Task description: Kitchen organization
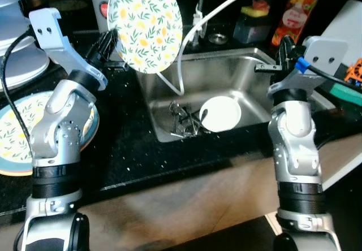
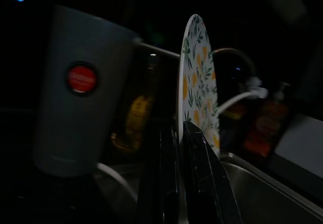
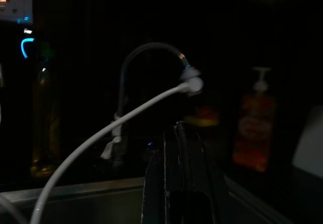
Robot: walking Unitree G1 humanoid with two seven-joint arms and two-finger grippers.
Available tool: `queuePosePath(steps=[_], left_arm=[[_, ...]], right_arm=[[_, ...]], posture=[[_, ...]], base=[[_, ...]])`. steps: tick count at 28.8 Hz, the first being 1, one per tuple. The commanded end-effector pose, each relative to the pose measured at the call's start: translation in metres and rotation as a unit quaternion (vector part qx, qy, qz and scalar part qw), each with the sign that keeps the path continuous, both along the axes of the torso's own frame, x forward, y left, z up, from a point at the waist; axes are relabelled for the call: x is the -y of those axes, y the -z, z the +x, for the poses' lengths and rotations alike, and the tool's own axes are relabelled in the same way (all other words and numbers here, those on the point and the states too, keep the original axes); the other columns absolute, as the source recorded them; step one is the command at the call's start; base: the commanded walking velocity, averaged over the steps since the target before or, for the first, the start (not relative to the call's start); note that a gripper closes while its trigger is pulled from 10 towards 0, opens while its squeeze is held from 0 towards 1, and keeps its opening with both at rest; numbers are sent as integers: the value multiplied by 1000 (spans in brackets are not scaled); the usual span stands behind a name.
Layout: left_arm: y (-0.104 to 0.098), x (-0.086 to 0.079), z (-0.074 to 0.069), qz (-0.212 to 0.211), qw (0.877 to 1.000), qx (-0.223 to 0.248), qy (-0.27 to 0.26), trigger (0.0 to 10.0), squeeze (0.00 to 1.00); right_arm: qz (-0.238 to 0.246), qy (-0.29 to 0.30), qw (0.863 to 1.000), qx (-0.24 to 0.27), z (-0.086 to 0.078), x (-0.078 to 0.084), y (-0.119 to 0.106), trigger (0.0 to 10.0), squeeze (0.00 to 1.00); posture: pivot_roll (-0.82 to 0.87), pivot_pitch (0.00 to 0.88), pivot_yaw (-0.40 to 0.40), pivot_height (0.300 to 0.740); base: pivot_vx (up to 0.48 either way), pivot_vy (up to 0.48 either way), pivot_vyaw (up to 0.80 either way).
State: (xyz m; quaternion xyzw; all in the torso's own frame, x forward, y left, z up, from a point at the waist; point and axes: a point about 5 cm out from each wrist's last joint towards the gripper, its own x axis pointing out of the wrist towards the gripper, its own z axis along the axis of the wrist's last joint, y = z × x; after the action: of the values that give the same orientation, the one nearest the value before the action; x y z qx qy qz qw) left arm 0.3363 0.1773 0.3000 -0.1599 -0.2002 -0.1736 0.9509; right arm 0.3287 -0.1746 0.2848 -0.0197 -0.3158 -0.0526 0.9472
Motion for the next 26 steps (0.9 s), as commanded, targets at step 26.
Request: queuePosePath(steps=[26], left_arm=[[-3, 6, -2, 10, 1000, 2, 10, 10000, 0]], right_arm=[[10, 11, 1000, -16, 2, 7, 3, 10000, 0]], posture=[[124, 53, -19, 740]], base=[[0, 0, 62]])
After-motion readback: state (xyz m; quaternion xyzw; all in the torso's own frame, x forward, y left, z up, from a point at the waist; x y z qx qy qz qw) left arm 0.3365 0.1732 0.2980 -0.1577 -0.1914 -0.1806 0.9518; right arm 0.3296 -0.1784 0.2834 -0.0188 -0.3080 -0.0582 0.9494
